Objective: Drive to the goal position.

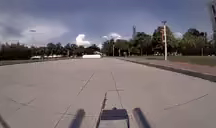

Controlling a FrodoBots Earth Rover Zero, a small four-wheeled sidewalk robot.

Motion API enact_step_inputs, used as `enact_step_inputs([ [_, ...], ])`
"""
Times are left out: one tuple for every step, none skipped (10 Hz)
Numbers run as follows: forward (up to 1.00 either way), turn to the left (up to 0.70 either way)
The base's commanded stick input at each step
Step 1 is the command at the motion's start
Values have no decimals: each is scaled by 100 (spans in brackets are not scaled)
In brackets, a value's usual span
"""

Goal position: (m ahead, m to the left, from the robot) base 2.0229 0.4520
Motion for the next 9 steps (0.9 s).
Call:
enact_step_inputs([
  [100, -2],
  [100, -2],
  [100, -2],
  [100, -2],
  [100, -2],
  [100, -25],
  [100, -37],
  [100, -41],
  [100, -41],
])
